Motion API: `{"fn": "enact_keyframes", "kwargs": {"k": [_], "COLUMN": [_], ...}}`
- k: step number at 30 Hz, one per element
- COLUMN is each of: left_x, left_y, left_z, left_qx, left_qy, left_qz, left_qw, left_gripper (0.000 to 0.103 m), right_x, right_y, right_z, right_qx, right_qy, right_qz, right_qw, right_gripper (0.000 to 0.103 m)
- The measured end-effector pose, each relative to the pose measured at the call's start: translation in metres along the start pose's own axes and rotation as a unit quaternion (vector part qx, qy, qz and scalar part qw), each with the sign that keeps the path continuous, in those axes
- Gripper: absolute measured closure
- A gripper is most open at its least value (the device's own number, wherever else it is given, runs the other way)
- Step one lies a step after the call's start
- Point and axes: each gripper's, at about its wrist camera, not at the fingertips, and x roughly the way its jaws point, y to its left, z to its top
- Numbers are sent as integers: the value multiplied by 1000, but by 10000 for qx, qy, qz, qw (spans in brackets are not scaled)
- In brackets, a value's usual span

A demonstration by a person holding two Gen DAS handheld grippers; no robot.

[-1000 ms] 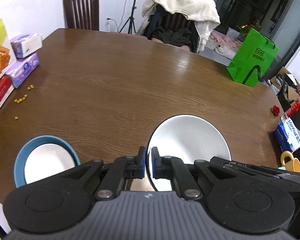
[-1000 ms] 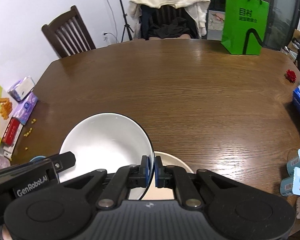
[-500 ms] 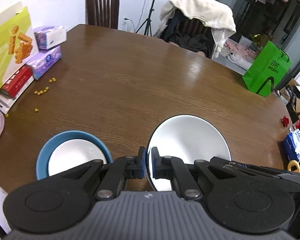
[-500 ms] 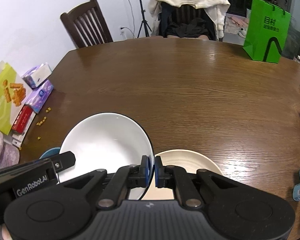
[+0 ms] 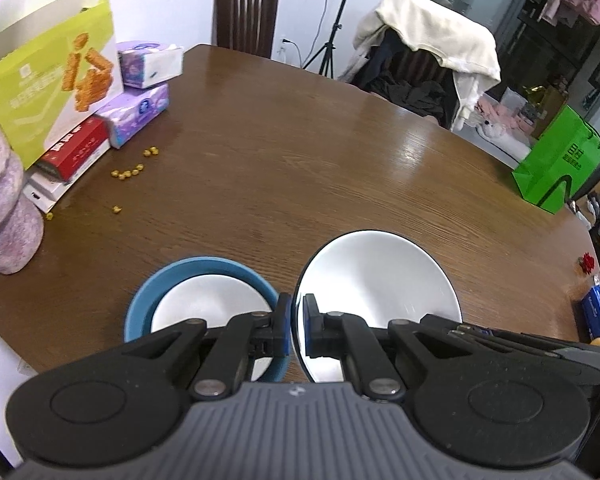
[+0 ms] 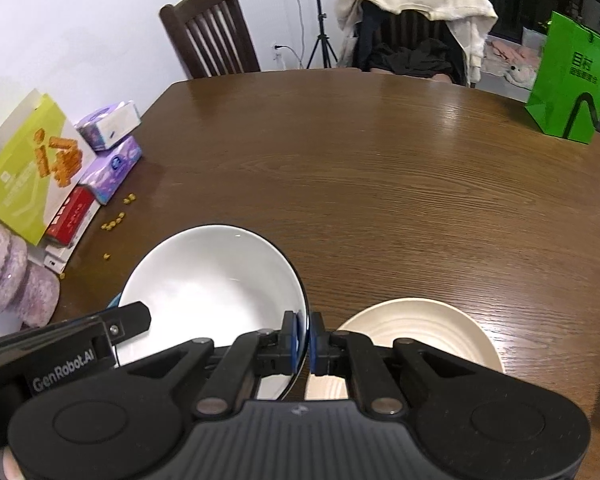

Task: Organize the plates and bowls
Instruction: 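Lower the white bowl into the nested bowls in the blue bowl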

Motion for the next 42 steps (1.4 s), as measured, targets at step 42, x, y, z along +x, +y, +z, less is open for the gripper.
{"fn": "enact_keyframes", "kwargs": {"k": [42], "left_x": [4], "left_y": [88], "left_z": [0], "left_qx": [-685], "left_qy": [58], "left_qz": [425], "left_qw": [9967], "left_gripper": [97], "right_x": [36], "right_y": [91], "right_z": [3], "right_qx": [-760], "right_qy": [360], "right_qz": [306], "right_qw": [9960], "right_gripper": [97]}}
